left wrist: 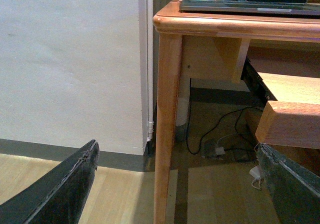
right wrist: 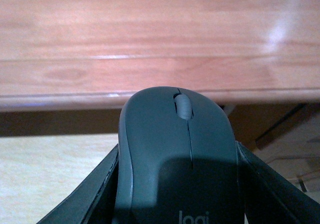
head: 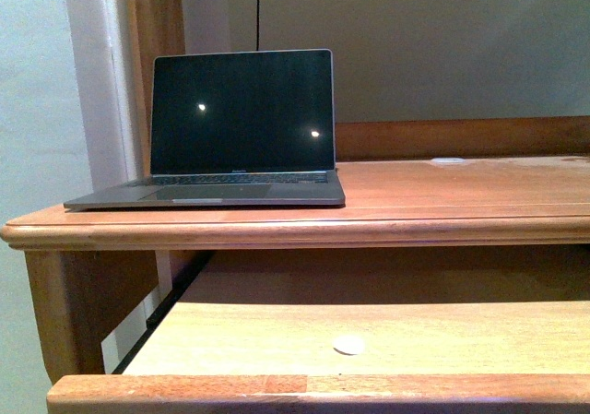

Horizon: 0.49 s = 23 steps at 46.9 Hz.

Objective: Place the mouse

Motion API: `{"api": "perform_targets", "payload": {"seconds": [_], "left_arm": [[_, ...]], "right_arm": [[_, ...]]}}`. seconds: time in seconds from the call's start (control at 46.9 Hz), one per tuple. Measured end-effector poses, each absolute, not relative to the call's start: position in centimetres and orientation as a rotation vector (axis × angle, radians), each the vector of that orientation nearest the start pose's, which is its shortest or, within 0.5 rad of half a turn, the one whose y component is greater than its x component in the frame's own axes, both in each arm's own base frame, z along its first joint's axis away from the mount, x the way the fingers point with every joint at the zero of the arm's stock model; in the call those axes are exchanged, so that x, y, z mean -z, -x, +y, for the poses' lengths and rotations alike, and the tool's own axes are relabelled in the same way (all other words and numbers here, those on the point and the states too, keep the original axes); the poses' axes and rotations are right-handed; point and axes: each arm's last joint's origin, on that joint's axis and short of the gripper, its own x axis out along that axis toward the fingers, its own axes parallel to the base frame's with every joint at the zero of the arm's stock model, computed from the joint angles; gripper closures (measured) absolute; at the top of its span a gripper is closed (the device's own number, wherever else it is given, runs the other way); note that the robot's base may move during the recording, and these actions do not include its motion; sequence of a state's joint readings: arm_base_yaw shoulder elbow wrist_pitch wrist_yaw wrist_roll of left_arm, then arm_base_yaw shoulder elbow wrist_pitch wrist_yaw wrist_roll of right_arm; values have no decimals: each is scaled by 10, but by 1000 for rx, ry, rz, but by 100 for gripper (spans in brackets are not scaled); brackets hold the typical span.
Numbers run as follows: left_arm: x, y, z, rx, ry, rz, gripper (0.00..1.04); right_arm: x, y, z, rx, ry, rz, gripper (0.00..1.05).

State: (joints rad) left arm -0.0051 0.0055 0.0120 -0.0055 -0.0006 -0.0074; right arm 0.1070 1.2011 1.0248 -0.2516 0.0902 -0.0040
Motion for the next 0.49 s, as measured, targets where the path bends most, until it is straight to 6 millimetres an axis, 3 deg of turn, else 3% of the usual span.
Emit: {"api": "perform_targets", "payload": {"seconds": [0.085, 0.384, 0.49], "left_arm": [[-167, -97, 0, 5, 8, -1, 8], [-167, -97, 0, 5, 8, -1, 8], [-167, -97, 0, 5, 8, -1, 8]], "right_arm": [[-334, -269, 39, -23, 39, 416, 47], [-352, -328, 121, -7, 54, 413, 47], [-354, -340, 139, 0, 65, 411, 47]]}}
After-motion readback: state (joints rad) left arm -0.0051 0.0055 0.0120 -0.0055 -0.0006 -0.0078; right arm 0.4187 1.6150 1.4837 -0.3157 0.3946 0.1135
